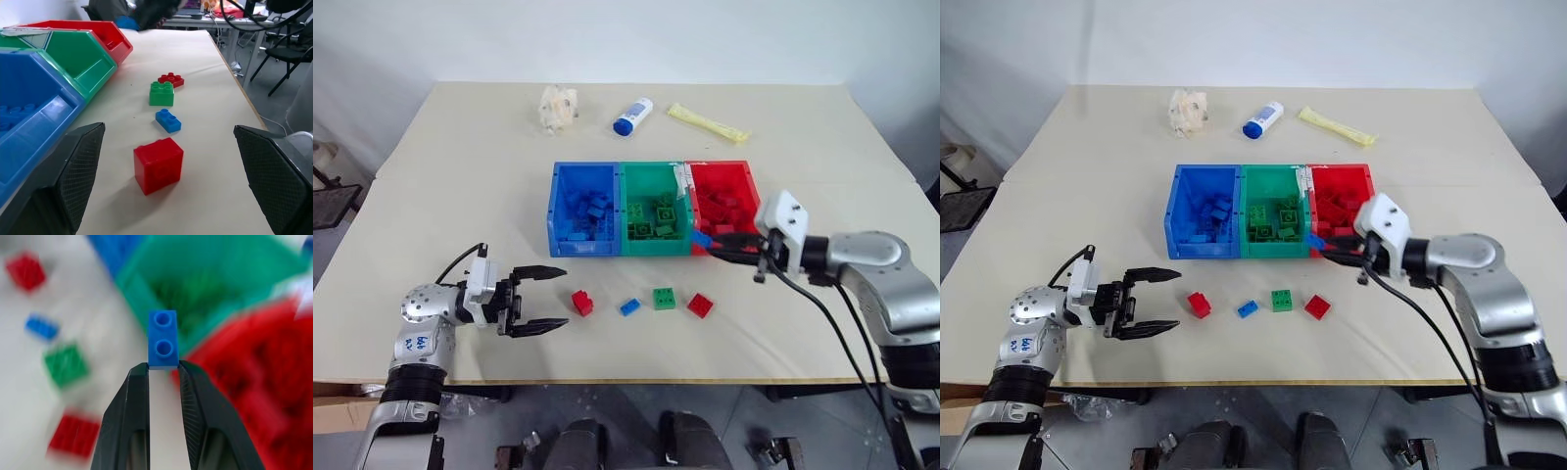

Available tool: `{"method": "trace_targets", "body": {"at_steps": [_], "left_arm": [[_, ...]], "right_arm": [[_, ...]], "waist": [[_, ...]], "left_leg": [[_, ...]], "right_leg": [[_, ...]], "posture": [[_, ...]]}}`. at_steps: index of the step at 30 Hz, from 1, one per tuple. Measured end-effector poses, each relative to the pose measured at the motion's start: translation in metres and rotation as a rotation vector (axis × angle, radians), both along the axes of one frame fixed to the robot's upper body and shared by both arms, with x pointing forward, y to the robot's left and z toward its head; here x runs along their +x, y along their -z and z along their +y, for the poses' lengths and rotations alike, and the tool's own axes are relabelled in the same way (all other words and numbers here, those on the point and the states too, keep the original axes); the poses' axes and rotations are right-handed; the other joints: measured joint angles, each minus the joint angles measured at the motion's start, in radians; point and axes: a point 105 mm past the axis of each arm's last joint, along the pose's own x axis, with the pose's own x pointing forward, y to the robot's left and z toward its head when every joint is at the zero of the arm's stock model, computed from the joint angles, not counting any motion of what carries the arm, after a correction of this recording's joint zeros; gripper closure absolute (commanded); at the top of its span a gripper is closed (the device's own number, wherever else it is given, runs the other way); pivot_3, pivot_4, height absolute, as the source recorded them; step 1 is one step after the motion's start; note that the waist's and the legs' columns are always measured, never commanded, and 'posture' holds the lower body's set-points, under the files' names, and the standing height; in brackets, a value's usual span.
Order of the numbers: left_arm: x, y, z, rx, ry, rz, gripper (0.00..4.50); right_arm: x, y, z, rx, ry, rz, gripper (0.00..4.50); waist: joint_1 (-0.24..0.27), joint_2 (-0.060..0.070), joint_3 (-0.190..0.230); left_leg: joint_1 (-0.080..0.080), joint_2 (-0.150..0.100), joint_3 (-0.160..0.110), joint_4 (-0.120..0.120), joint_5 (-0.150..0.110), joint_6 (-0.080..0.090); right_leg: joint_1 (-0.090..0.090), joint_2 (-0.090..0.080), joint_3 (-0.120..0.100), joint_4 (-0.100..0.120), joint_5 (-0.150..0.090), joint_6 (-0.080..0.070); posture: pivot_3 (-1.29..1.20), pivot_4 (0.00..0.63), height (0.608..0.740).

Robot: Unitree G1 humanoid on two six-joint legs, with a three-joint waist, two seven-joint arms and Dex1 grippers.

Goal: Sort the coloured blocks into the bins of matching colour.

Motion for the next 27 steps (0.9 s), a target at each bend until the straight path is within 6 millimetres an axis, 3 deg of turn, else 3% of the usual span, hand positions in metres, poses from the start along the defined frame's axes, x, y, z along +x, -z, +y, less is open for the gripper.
{"method": "trace_targets", "body": {"at_steps": [3, 8, 11, 13, 15, 20, 25, 27], "left_arm": [[0.002, 0.001, 0.001, 0.003, -0.006, -0.001, 0.00], [0.001, 0.002, -0.005, -0.008, 0.006, -0.009, 0.00], [0.000, 0.004, -0.004, -0.007, 0.001, -0.004, 0.00], [-0.001, 0.005, -0.004, -0.008, 0.001, -0.004, 0.00], [-0.001, 0.005, -0.006, -0.013, 0.006, -0.011, 0.00], [-0.001, 0.005, -0.006, -0.013, 0.006, -0.015, 0.00], [0.001, 0.003, -0.007, -0.014, 0.006, -0.026, 0.00], [0.002, 0.002, -0.007, -0.016, 0.005, -0.030, 0.00]], "right_arm": [[0.008, -0.005, 0.019, 0.023, -0.032, -0.019, 4.03], [0.030, -0.024, 0.073, 0.094, -0.117, -0.101, 4.03], [0.039, -0.024, 0.091, 0.122, -0.141, -0.108, 4.03], [0.045, -0.026, 0.113, 0.160, -0.171, -0.115, 4.03], [0.051, -0.031, 0.130, 0.177, -0.180, -0.140, 3.32], [0.061, -0.033, 0.135, 0.206, -0.148, -0.172, 1.75], [0.050, -0.021, 0.119, 0.189, -0.177, -0.155, 0.09], [0.040, -0.013, 0.103, 0.158, -0.196, -0.130, 0.04]], "waist": [[-0.001, 0.000, 0.000], [-0.009, 0.000, 0.000], [-0.009, 0.000, 0.000], [-0.019, 0.000, 0.000], [-0.025, 0.000, 0.000], [-0.027, 0.000, 0.000], [-0.026, 0.000, 0.000], [-0.024, 0.000, 0.000]], "left_leg": [[0.000, 0.000, 0.000, 0.000, 0.000, 0.000], [0.000, 0.000, 0.001, 0.000, 0.000, 0.000], [0.000, -0.002, -0.001, 0.000, 0.000, 0.000], [0.000, -0.002, -0.001, 0.000, 0.000, 0.000], [0.000, -0.002, -0.003, 0.000, 0.000, 0.000], [0.000, -0.003, -0.005, 0.000, 0.000, 0.000], [-0.001, -0.003, -0.006, 0.000, 0.000, 0.000], [-0.001, -0.004, -0.007, 0.000, 0.000, 0.000]], "right_leg": [[0.000, 0.000, 0.000, 0.001, 0.000, 0.000], [-0.002, 0.000, 0.000, 0.003, 0.000, 0.000], [-0.002, 0.000, -0.001, 0.004, 0.000, 0.000], [-0.002, 0.000, -0.001, 0.005, 0.000, 0.000], [-0.002, 0.000, -0.002, 0.006, 0.000, 0.000], [-0.002, 0.000, -0.002, 0.007, 0.000, 0.000], [-0.001, 0.000, -0.002, 0.007, 0.000, 0.000], [-0.001, 0.000, -0.002, 0.006, 0.000, 0.000]], "posture": [[0.00, 0.150, 0.740], [0.00, 0.150, 0.740], [0.00, 0.150, 0.740], [0.00, 0.150, 0.740], [0.00, 0.150, 0.740], [0.00, 0.150, 0.740], [0.00, 0.150, 0.740], [0.00, 0.150, 0.740]]}}
